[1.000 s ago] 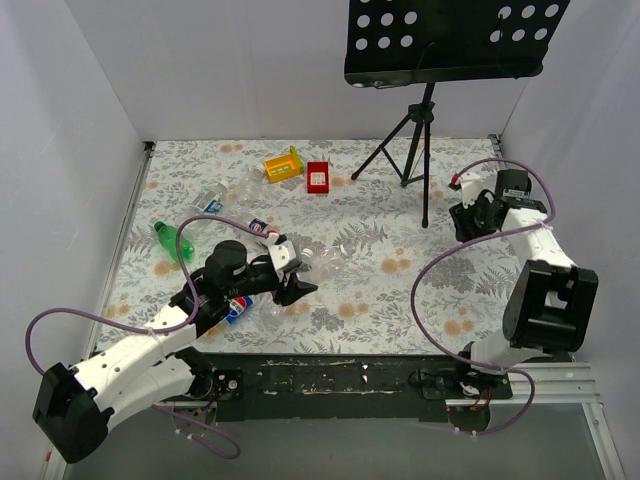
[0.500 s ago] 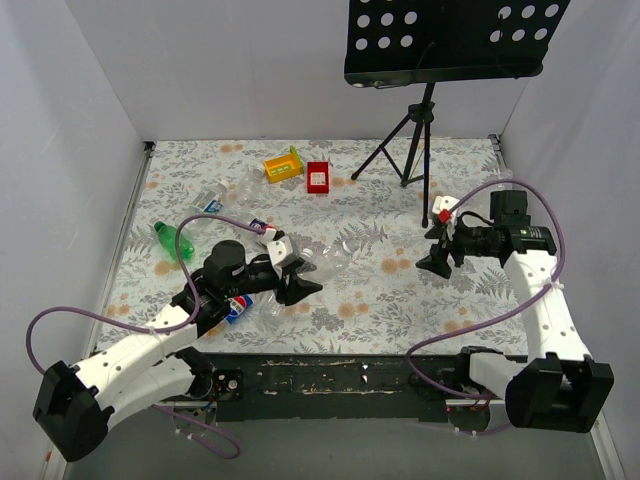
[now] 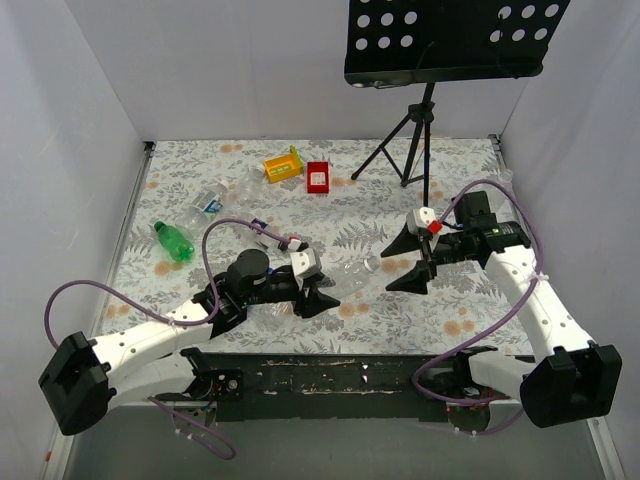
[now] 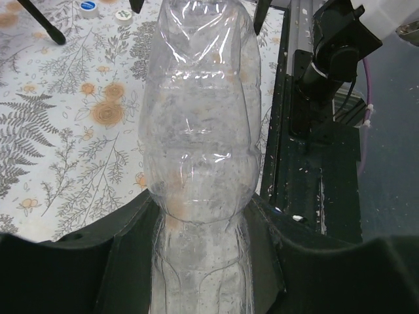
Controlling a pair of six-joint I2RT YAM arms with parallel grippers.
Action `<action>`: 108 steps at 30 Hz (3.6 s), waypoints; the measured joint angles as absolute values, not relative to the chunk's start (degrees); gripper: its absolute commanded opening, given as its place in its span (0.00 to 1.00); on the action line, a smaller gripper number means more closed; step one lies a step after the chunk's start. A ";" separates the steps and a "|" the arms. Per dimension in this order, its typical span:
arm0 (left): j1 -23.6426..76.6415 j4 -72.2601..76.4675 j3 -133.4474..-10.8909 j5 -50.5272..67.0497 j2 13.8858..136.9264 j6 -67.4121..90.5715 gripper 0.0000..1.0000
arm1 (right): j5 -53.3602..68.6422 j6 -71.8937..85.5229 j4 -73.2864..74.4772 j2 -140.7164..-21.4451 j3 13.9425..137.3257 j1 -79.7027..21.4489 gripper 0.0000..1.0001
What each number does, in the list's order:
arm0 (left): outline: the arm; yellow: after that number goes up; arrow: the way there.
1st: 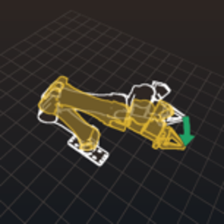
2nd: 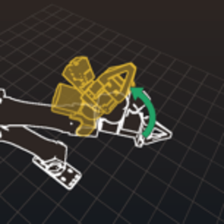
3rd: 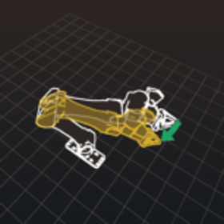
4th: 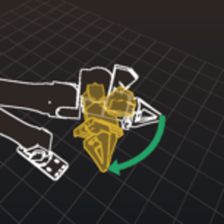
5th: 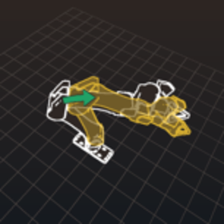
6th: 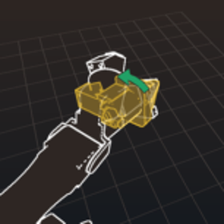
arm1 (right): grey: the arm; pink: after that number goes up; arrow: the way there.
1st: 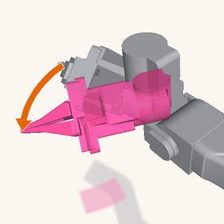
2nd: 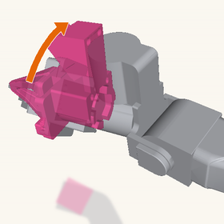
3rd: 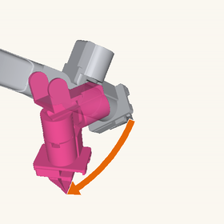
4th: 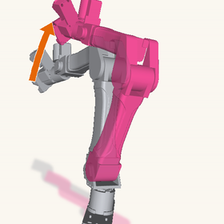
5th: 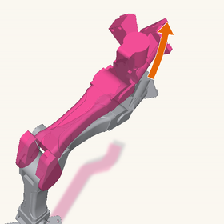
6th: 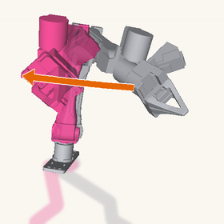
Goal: Unscrew the bottle caps
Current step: Place the bottle cap at the center of the board, then place the plastic bottle at the center of the board.
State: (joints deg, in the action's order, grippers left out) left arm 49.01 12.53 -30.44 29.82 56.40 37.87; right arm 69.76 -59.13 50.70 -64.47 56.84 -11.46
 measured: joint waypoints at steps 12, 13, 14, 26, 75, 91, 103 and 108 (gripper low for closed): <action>52.38 15.70 -30.44 26.98 60.77 39.13 0.00 | 70.94 -60.14 52.73 -67.31 56.86 -16.84 0.84; 52.47 15.75 -30.44 26.92 60.99 39.22 0.00 | 70.94 -60.20 52.86 -67.40 56.88 -17.12 0.84; 52.58 15.81 -30.44 26.79 61.23 39.27 0.00 | 70.94 -60.20 52.97 -67.51 56.90 -17.43 0.83; 54.13 16.78 -30.48 26.04 64.95 39.22 0.00 | 70.87 -60.14 53.93 -69.43 59.27 -20.03 0.83; 54.96 22.81 -28.42 21.80 62.87 40.95 0.00 | 74.13 -41.93 45.06 -69.10 60.05 -18.00 0.47; 54.98 25.43 -27.66 21.78 62.78 41.78 0.00 | 77.47 -39.11 43.51 -69.10 60.05 -16.49 0.11; 55.00 25.91 -27.22 21.41 62.78 42.59 0.02 | 80.40 -32.05 36.21 -68.90 57.32 -15.44 0.09; 55.02 26.63 -27.14 21.30 62.78 43.24 0.10 | 81.38 -28.91 32.88 -68.71 56.66 -15.29 0.01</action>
State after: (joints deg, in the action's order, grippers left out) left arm 55.02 26.63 -27.14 21.30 62.78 43.24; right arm 81.38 -28.91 32.88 -68.71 56.66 -15.29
